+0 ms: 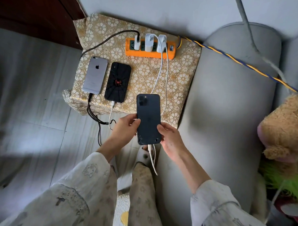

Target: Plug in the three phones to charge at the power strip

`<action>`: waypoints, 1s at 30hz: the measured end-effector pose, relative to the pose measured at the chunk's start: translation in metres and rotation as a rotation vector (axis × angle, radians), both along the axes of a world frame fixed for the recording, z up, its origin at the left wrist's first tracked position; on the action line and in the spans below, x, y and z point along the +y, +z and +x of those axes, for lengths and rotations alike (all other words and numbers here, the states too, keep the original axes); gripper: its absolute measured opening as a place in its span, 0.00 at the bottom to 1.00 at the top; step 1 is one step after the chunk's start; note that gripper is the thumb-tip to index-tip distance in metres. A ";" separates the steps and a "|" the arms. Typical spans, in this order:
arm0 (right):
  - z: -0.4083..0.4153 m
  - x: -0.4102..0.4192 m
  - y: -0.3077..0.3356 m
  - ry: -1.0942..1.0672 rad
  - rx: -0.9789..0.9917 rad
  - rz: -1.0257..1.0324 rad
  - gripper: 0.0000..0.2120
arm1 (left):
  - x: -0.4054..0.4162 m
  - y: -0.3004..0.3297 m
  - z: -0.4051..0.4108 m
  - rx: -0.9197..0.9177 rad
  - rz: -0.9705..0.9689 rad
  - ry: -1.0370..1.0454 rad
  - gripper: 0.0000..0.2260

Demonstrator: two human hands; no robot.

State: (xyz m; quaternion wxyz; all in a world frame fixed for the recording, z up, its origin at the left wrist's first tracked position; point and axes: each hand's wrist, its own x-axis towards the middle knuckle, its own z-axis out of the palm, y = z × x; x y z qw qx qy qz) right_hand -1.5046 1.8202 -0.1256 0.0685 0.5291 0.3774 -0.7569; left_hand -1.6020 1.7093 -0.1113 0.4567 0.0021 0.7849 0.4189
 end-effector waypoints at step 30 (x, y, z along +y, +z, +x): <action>-0.085 0.050 -0.089 -0.076 -0.345 0.435 0.11 | -0.014 -0.091 -0.108 0.532 -0.568 -0.946 0.35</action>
